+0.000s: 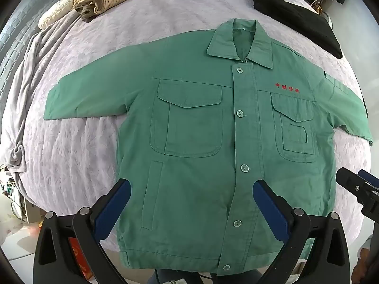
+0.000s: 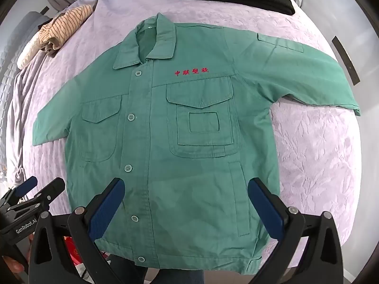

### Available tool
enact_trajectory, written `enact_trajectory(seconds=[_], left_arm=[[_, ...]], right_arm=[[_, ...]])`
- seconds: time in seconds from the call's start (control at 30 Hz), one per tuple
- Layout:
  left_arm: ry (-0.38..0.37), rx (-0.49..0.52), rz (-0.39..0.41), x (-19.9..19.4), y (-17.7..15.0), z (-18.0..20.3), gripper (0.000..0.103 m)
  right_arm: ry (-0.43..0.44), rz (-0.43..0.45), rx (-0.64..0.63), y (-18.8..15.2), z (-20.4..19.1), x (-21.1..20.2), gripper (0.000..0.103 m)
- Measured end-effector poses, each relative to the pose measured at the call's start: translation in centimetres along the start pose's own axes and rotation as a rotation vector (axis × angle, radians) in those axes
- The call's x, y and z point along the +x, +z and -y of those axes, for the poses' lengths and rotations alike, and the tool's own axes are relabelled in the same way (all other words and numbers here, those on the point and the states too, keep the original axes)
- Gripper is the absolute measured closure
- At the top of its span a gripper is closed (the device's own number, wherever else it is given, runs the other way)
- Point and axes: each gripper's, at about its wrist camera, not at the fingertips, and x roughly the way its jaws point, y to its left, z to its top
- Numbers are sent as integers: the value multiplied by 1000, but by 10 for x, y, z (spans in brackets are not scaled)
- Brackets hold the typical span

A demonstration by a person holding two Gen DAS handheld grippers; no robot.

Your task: Fold large clothes

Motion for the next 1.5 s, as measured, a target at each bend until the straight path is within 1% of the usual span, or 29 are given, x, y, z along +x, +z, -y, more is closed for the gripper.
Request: enact_trajectory(seconds=[0.4, 0.97, 1.07, 1.17, 1.3, 1.33, 1.5], left_arm=[[13, 2, -14, 2, 1, 0, 0], [-25, 0, 28, 6, -1, -2, 0], [-3, 4, 12, 6, 0, -1, 0], [-3, 4, 18, 6, 0, -1, 0], [6, 6, 5, 7, 0, -1, 0], [23, 10, -14, 8, 0, -1, 0], [24, 12, -34, 10, -1, -1, 0]], right_arm=[[1, 0, 1, 1, -1, 0, 0], [4, -11, 2, 5, -1, 2, 0], [3, -10, 1, 5, -1, 3, 0], [4, -10, 2, 4, 0, 3, 0], [2, -11, 3, 4, 0, 4, 0], [0, -11, 3, 3, 0, 4, 0], [-1, -11, 5, 3, 0, 4, 0]])
